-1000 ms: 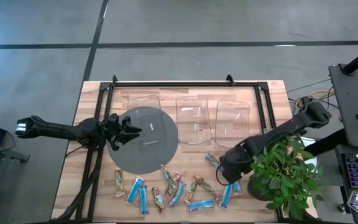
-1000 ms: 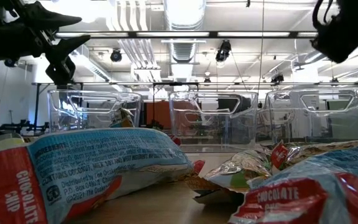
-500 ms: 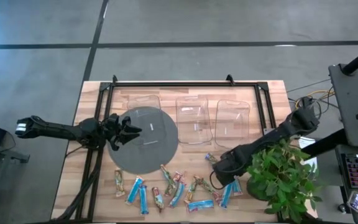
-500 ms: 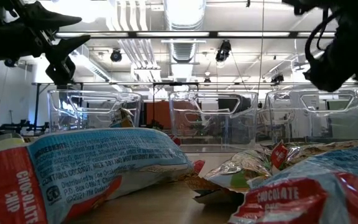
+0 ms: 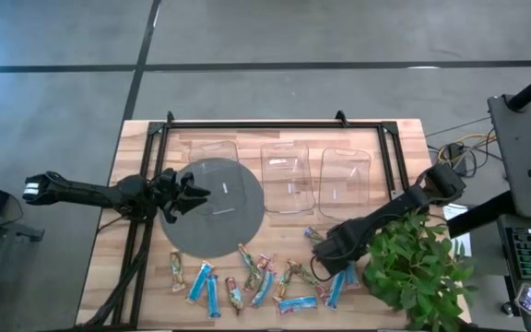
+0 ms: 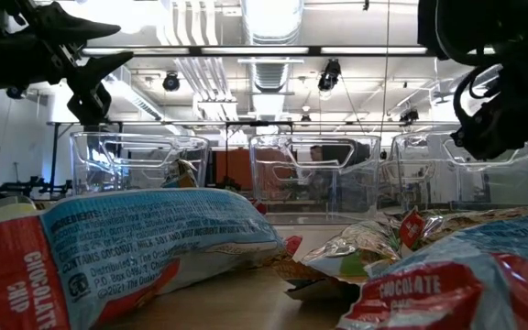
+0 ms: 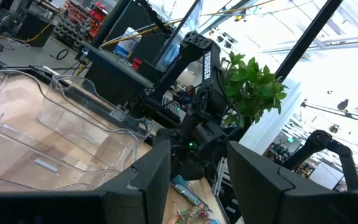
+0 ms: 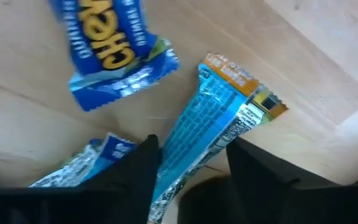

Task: Pick and place Granola Bars by type
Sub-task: Put the yellow granola bar into the middle transparent bin

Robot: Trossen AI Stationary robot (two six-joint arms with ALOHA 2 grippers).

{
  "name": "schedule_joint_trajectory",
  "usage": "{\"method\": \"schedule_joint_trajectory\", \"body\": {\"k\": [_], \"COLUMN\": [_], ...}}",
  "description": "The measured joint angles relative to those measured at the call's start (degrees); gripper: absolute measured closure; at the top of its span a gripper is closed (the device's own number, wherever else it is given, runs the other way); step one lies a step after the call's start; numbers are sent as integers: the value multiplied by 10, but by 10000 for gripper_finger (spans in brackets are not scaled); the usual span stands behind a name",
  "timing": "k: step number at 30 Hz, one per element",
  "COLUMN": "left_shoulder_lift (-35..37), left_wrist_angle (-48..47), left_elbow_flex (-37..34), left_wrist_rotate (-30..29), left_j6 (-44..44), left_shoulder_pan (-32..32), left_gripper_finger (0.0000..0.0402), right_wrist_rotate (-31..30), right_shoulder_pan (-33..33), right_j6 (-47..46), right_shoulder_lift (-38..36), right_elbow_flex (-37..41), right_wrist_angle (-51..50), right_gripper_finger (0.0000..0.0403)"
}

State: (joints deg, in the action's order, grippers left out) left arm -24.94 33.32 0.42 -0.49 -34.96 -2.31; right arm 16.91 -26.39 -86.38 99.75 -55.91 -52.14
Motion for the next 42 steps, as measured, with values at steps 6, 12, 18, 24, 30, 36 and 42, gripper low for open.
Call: {"method": "schedule_joint_trajectory", "body": {"k": [6, 12, 18, 24, 30, 36, 42], "left_shoulder_lift": [0, 0, 0, 0, 0, 0, 0], "left_wrist_angle": [0, 0, 0, 0, 0, 0, 0], "left_elbow_flex": [0, 0, 0, 0, 0, 0, 0], "left_wrist_rotate": [0, 0, 0, 0, 0, 0, 0], "left_j6": [0, 0, 0, 0, 0, 0, 0], "left_shoulder_pan": [0, 0, 0, 0, 0, 1, 1], "left_gripper_finger": [260, 260, 260, 260, 260, 260, 260], "right_wrist_rotate": [14, 9, 9, -122, -289, -200, -173], "right_shoulder_pan": [0, -3, -2, 24, 147, 309, 350], "right_j6": [11, 27, 69, 100, 195, 355, 414], "right_shoulder_lift": [-4, -42, -135, -225, -247, -175, -115], "right_elbow_flex": [15, 3, -36, -93, -129, -132, -132], "right_wrist_angle": [-1, -1, 8, 22, 64, 133, 139], "right_gripper_finger": [323, 360, 358, 358, 358, 356, 306]}}
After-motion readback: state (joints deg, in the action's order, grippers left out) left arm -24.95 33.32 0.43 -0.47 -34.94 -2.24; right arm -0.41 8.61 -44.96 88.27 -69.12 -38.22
